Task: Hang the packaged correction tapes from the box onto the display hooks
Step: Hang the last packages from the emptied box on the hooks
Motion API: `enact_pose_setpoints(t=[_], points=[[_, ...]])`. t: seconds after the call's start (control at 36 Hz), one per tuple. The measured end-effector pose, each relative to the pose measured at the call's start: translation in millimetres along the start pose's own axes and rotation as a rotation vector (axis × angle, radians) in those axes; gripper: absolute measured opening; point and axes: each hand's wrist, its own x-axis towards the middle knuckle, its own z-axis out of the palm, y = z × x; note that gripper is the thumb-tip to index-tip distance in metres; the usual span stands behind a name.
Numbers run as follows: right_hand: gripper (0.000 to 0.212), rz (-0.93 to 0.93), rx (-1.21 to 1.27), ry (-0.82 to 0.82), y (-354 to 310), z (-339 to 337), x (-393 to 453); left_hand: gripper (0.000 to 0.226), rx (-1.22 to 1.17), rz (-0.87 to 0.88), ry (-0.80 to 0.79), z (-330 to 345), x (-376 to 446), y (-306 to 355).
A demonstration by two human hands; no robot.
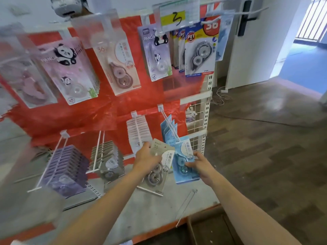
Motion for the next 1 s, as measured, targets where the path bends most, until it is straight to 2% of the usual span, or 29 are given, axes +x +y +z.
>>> enact_pose_setpoints(t=[0.17, 0.39, 0.53, 0.58, 0.67, 0.75, 1.0], points=[[0.038, -0.017, -0.011, -0.009, 3.8, -1.1, 8.2, 0.03, 0.018, -0.022, -0.005, 7.8, 1.4, -0.1], [0.041, -0.042, -0.07, -0.103, 4.3, -8.4, 9.5, 0.034, -0.024, -0.068, 0.05, 6.5, -4.0, -0.6], [0.027, -0.028, -0.104, -0.069, -5.3, -5.7, 11.8, 0.035, -0.015, -0.077, 0.086, 2.0, -7.5, 2.2], [0.031, -0.048, -0.281, -0.012, -15.6, -2.3, 17.7, 0.033, -0.029, -0.083, 0.102, 2.0, -7.8, 2.0], [0.04, -0.119, -0.72, 0.064, -29.4, -2.7, 29.3, 0.034, -0.061, -0.104, 0.111, 2.8, -9.2, 2.6], [0.038, -0.138, -1.02, 0.091, -36.2, -9.2, 33.4, 0.034, -0.063, -0.105, 0.096, 3.9, -10.6, 4.6], [0.022, -0.215, -1.256, 0.138, -33.7, -27.5, 26.3, 0.033, -0.066, -0.055, 0.06, 1.2, -13.2, 6.3]])
